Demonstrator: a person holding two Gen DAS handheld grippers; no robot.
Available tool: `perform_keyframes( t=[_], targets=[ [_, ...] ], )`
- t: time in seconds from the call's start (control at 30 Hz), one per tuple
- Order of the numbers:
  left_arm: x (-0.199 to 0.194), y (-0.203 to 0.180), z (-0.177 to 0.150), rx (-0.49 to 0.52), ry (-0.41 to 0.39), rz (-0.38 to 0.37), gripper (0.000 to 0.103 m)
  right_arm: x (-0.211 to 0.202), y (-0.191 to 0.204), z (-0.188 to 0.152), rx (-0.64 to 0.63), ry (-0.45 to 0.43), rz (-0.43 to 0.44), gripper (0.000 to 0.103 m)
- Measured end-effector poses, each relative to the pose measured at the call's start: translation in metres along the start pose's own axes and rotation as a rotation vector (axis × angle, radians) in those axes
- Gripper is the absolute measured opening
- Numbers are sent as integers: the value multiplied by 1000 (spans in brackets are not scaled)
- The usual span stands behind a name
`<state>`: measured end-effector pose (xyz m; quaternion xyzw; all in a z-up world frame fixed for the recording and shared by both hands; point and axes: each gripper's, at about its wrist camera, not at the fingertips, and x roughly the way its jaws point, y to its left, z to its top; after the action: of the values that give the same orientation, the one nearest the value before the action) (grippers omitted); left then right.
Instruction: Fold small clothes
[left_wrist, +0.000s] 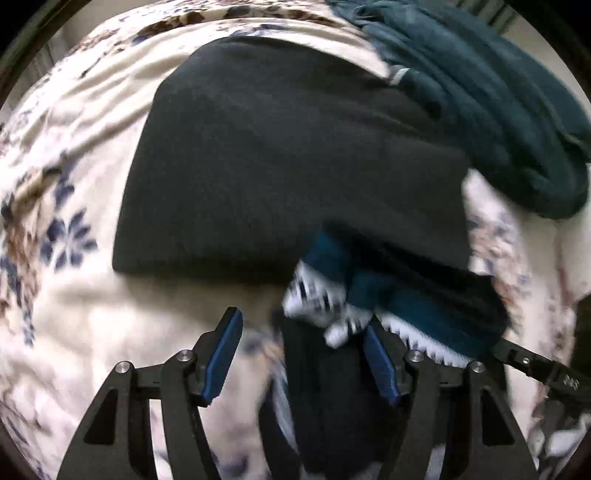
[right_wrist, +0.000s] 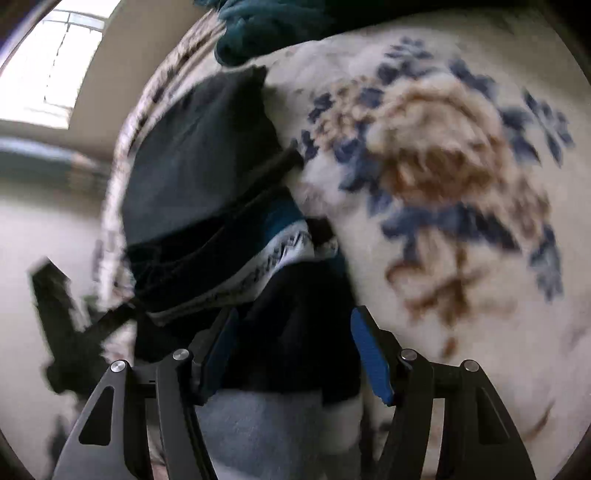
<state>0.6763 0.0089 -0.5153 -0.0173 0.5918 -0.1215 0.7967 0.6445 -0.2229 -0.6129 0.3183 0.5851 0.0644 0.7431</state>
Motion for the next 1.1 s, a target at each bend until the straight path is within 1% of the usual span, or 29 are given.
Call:
perform_keyframes(
  t=[0.03, 0.1, 0.13, 0.17, 0.2, 0.23, 0.27, 0.3, 0.37, 0.4, 0.43, 0.47, 0.53, 0.57, 0.6, 0.63, 0.67, 0.7, 0.73, 0.77, 0.8, 0.83, 0.87, 0.93, 0.97, 1.0, 1.03, 1.07, 1.1],
  targets=[
    [5, 1, 4, -7, 10, -3, 63, 5, 5, 7, -21, -25, -46, 65],
    [9, 7, 7, -39, 29, -28, 63, 12, 10, 18, -33, -43, -91, 65],
    [5, 10, 4, -56, 26, -52, 63, 17, 13, 25, -40, -35, -98, 63],
    [2, 14, 0, -72, 17, -78, 62, 18, 15, 28, -46, -36, -92, 57],
    [-2, 17, -5, -89, 2, -118, 56, 18, 18, 30, -56, -42, -81, 35],
    [-6, 21, -11, -104, -20, -169, 22, 17, 19, 33, -55, -51, -79, 10],
    [-10, 23, -17, -108, -35, -218, 8, 16, 17, 34, -41, -46, -61, 10],
    [-13, 23, -19, -101, -47, -230, 9, 11, 16, 33, -30, -53, -53, 10],
    [-24, 19, -20, -83, -71, -238, 8, 1, 16, 32, -20, -65, -63, 9],
    [-27, 18, -20, -81, -75, -244, 8, -7, 14, 30, 5, -67, -44, 9],
    [-30, 16, -16, -76, -77, -235, 9, -16, 11, 29, 32, -79, -30, 9],
    [-27, 16, -14, -62, -69, -214, 9, -21, 10, 28, 35, -90, -29, 9],
    [-13, 19, -10, -59, -29, -163, 10, -27, 4, 29, 53, -121, -57, 9],
    [-5, 21, -9, -65, 13, -149, 13, -22, 1, 29, 68, -102, -60, 9],
    [-4, 23, -9, -91, 29, -160, 13, -18, 1, 29, 73, -80, -76, 9],
    [-6, 26, -9, -113, 30, -173, 17, -14, 1, 28, 66, -60, -93, 10],
    [-12, 29, -11, -138, 31, -188, 21, -12, 3, 29, 57, -43, -97, 13],
    [-20, 32, -14, -162, 38, -211, 25, -13, 6, 27, 36, 9, -90, 18],
    [-28, 37, -20, -182, 35, -239, 26, -16, 10, 24, 20, 40, -79, 28],
    [-40, 43, -33, -207, 26, -271, 26, -23, 11, 17, 8, 48, -58, 34],
    [-47, 44, -42, -219, 28, -294, 29, -32, 10, 10, -1, 47, -38, 46],
    [-52, 44, -53, -226, 37, -310, 31, -45, 6, -4, 0, 48, -21, 54],
    [-53, 41, -68, -234, 66, -317, 31, -48, 4, -12, 8, 56, -20, 54],
    [-51, 35, -89, -232, 122, -324, 31, -51, -6, -36, 28, 114, -8, 54],
    [-44, 25, -100, -223, 160, -319, 31, -48, -12, -49, 43, 158, -4, 54],
    [-42, 21, -108, -216, 177, -313, 31, -43, -15, -60, 57, 192, -3, 54],
    [-40, 13, -115, -205, 186, -304, 30, -38, -17, -71, 79, 224, 9, 54],
    [-43, 10, -124, -219, 165, -326, 28, -31, -19, -82, 100, 252, 30, 53],
    [-44, 10, -127, -241, 148, -356, 28, -29, -20, -92, 116, 257, 48, 43]
  ],
)
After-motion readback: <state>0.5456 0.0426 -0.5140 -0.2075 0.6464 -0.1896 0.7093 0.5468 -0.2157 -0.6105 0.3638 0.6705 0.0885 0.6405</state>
